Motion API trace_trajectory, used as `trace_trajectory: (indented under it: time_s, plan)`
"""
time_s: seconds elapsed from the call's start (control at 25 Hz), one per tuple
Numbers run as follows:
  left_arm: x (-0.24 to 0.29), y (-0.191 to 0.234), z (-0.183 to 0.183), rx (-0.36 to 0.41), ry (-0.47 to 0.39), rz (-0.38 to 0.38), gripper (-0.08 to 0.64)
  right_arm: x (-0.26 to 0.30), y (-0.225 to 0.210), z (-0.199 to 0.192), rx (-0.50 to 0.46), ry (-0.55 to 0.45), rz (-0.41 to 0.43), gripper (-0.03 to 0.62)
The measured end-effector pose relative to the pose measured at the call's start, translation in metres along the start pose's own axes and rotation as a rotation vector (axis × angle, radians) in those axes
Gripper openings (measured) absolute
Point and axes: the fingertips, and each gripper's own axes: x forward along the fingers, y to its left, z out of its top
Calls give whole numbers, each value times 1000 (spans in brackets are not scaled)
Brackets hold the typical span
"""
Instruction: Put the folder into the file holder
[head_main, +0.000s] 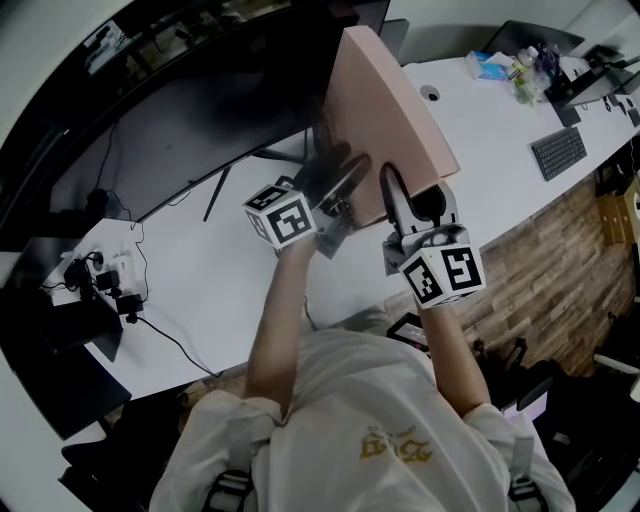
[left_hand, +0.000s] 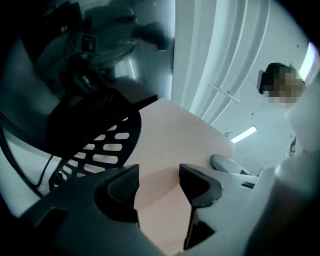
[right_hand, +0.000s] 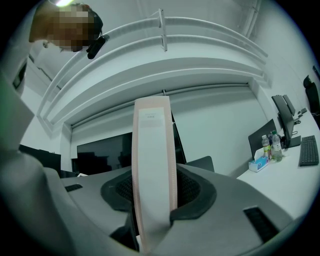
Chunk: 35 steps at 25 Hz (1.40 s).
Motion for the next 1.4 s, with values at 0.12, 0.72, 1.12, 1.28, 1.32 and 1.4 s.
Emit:
trace_trajectory:
  time_s: [0.12,0.72,1.12,1.28,1.32,1.4]
  plan:
    - [-1,3,-2,-11,6,5,247,1,0,-3,-11,-2,5,175]
    - [-3,1,-13,-89,39,-37,345,2,-4,-25,-27,34,3,173]
    - [-4,0,-22,-77,69,-30,343,3,-5,-34,-48,56,6,173]
    - [-5,3,-26,-86,73,-19,328,4,-6,-39,-52,70,10,173]
    - [-5,3,-26,-87,73,-18,325,4,-6,-40,-53,74,9,173]
    - [-6,4,-28,-89,77,-14,321,4,-6,-42,-57,84,7,173]
